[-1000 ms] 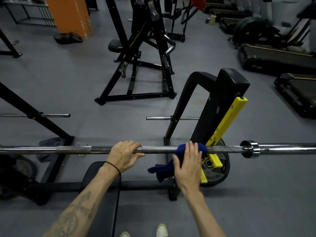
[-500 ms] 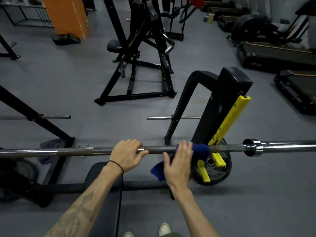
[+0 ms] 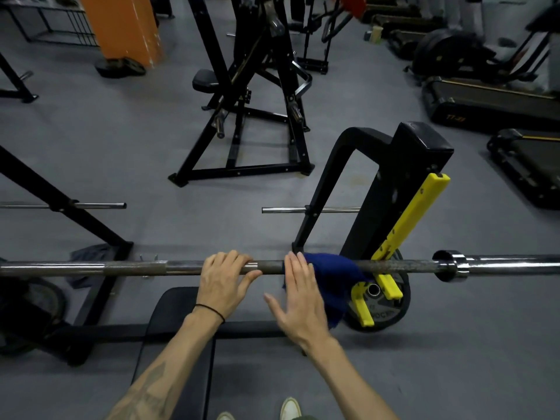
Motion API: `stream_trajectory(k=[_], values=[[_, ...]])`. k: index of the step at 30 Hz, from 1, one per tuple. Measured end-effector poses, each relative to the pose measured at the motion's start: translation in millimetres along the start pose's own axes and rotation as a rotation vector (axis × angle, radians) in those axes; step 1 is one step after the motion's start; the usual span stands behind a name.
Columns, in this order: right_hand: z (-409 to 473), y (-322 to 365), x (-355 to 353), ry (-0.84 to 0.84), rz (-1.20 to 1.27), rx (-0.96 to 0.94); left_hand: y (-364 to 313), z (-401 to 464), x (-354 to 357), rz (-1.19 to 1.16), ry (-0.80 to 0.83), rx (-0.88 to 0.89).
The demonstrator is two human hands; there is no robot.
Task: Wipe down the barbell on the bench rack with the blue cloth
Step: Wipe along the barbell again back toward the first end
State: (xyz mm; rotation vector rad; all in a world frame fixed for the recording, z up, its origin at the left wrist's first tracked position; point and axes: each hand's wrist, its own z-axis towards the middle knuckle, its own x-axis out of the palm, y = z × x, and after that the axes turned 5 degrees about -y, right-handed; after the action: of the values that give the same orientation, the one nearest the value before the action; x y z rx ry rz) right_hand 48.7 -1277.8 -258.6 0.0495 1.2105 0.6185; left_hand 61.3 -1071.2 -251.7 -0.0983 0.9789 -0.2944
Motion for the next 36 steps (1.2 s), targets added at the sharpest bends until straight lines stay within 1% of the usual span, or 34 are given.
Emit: stream_trajectory(k=[1, 2, 3, 4, 5, 7, 8, 9, 10, 11, 13, 14, 15, 17, 19, 20, 21, 23, 24, 25, 26, 27, 29, 30, 31, 32, 33, 34, 36], values=[[2.3, -14.6, -7.6, 0.023, -0.043, -0.098, 0.8, 0.5, -0.2, 0.001, 0.005, 0.005], [2.8, -31.6, -14.6, 0.014, -0.086, -0.152, 1.2, 0.8, -0.2, 0.0, 0.006, 0.005], [1.1, -45.8, -20.7, -0.019, -0.106, -0.14, 0.9, 0.8, -0.2, -0.002, 0.005, 0.001], [-1.7, -55.7, -25.4, -0.071, -0.097, -0.065, 0.3, 1.0, 0.2, -0.003, 0.004, -0.004], [-5.7, -57.8, -26.3, -0.126, -0.074, 0.052, -0.5, 1.1, 0.6, -0.001, 0.004, -0.005], [-5.0, -34.2, -16.1, -0.191, -0.001, 0.294, -1.8, 2.1, 1.0, 0.02, 0.005, -0.009], [-0.4, -14.7, -7.7, -0.196, 0.053, 0.365, -2.1, 2.4, 0.7, 0.032, 0.012, -0.01], [3.4, 4.2, -1.7, -0.176, 0.09, 0.368, -2.6, 2.3, 0.3, 0.04, 0.02, -0.009], [4.4, 16.0, 2.7, -0.124, 0.095, 0.297, -2.9, 2.1, -0.2, 0.044, 0.022, -0.008], [2.7, 18.9, 4.3, -0.059, 0.064, 0.175, -2.6, 2.0, -0.8, 0.049, 0.024, -0.004], [1.5, -4.5, -7.5, 0.011, -0.04, -0.063, -1.0, 1.6, -1.8, 0.061, 0.034, 0.003], [0.4, -24.0, -15.0, 0.008, -0.089, -0.118, -0.5, 2.0, -2.0, 0.066, 0.045, 0.007], [-2.1, -42.8, -22.0, -0.018, -0.123, -0.105, -0.7, 2.8, -2.1, 0.074, 0.057, 0.012], [-9.3, -63.1, -29.6, -0.13, -0.131, 0.089, -1.5, 4.4, -2.0, 0.099, 0.079, 0.02], [-8.3, -42.7, -19.1, -0.218, -0.114, 0.294, -3.2, 6.5, -2.8, 0.121, 0.081, 0.004], [-4.7, -23.7, -10.3, -0.23, -0.073, 0.351, -4.4, 7.9, -3.5, 0.128, 0.079, -0.002], [-2.2, -5.0, -2.9, -0.212, -0.031, 0.332, -5.6, 8.7, -3.9, 0.132, 0.073, -0.005], [-3.6, 12.7, 5.7, -0.107, -0.044, 0.103, -6.5, 10.0, -4.7, 0.131, 0.063, 0.0], [-3.3, 7.0, 2.5, -0.068, -0.077, -0.019, -5.8, 10.4, -5.6, 0.13, 0.066, 0.01], [-2.2, -6.8, -4.9, -0.054, -0.097, -0.094, -4.7, 11.0, -6.2, 0.131, 0.069, 0.025], [-2.8, -24.2, -12.5, -0.056, -0.101, -0.111, -4.0, 11.7, -7.1, 0.133, 0.077, 0.034], [-4.5, -40.6, -18.6, -0.093, -0.097, -0.067, -3.8, 12.2, -8.0, 0.134, 0.084, 0.04], [-11.1, -55.4, -24.3, -0.212, -0.053, 0.172, -4.2, 12.7, -7.5, 0.133, 0.09, 0.037], [-12.3, -47.2, -22.6, -0.256, -0.039, 0.287, -4.6, 13.1, -6.8, 0.125, 0.086, 0.031], [-10.4, -33.3, -16.2, -0.285, -0.033, 0.354, -3.5, 13.0, -4.8, 0.119, 0.076, 0.03], [-7.5, -16.1, -8.2, -0.275, -0.014, 0.364, -2.1, 13.0, -3.1, 0.122, 0.067, 0.041], [-5.5, 0.7, -1.7, -0.225, 0.006, 0.302, -0.2, 13.1, -0.7, 0.128, 0.059, 0.063], [-5.1, 13.0, 3.0, -0.157, 0.01, 0.184, 1.8, 14.0, 1.1, 0.145, 0.056, 0.087], [-2.4, 12.7, 2.1, -0.071, -0.043, -0.047, 4.5, 16.8, 3.6, 0.173, 0.065, 0.11]])
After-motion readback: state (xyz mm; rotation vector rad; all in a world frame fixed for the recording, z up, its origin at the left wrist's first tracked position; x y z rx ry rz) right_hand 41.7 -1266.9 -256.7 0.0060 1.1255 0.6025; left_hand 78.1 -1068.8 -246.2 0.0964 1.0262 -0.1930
